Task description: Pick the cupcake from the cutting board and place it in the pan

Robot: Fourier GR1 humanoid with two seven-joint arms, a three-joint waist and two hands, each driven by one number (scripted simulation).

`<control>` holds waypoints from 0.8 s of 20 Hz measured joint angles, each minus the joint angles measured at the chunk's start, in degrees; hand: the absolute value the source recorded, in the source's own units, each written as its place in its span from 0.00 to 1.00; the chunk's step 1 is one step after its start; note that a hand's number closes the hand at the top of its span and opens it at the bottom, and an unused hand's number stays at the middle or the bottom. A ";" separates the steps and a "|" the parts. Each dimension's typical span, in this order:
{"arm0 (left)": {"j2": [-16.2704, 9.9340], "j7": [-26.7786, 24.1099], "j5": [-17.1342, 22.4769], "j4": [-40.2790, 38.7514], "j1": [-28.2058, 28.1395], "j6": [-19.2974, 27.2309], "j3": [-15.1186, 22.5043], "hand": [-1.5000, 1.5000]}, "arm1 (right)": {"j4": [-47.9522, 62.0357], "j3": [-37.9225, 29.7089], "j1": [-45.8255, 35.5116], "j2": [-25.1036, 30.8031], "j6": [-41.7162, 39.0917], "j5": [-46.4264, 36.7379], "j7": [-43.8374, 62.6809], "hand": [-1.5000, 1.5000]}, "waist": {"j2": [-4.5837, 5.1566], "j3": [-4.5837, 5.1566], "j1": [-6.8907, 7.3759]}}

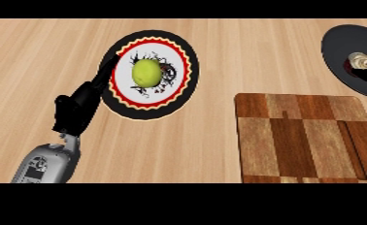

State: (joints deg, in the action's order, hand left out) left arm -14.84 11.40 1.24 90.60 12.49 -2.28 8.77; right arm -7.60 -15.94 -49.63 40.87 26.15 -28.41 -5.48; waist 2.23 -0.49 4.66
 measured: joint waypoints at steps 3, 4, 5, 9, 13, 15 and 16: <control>0.08 -0.26 -0.28 -0.25 -0.06 0.01 0.09 0.50 | -0.69 -3.18 -0.15 -0.02 -1.01 3.16 -2.92 0.00 | 0.10 -0.11 0.00; 0.16 -0.33 -0.30 -0.21 -0.11 0.05 0.09 0.50 | -1.11 -4.47 -0.26 0.06 -1.36 4.47 -4.11 0.00 | 0.12 -0.16 0.00; 0.11 -0.60 -0.38 -0.29 -0.35 0.06 0.04 0.50 | -1.59 -5.92 -0.18 0.20 -1.60 5.92 -5.54 0.00 | 0.13 -0.19 -0.10; 0.34 -0.64 -0.68 -0.28 -0.65 0.36 0.09 0.50 | -3.10 -11.87 0.23 0.62 -3.35 11.88 -10.86 0.00 | -0.02 -0.23 -0.58; 0.15 -1.06 -0.46 -0.55 -1.02 0.15 -0.44 0.50 | -3.29 -17.10 1.50 0.96 -8.35 17.31 -15.29 0.00 | -0.19 -0.17 -1.01; -0.04 -0.49 -0.36 -0.28 -1.00 0.10 -0.73 0.50 | -3.09 -19.07 3.12 1.85 -12.13 19.39 -17.61 0.00 | -0.37 -0.12 -1.38; -0.35 -0.53 -0.15 -0.13 -1.14 -0.12 -1.08 0.50 | -3.02 -19.86 3.97 2.56 -14.18 20.22 -18.73 0.00 | -0.42 -0.12 -1.47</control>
State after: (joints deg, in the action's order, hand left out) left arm -15.19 10.87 1.09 90.47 11.34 -2.40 7.69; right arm -10.62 -35.80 -45.66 43.43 11.97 -8.18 -24.21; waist 1.81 -0.61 3.19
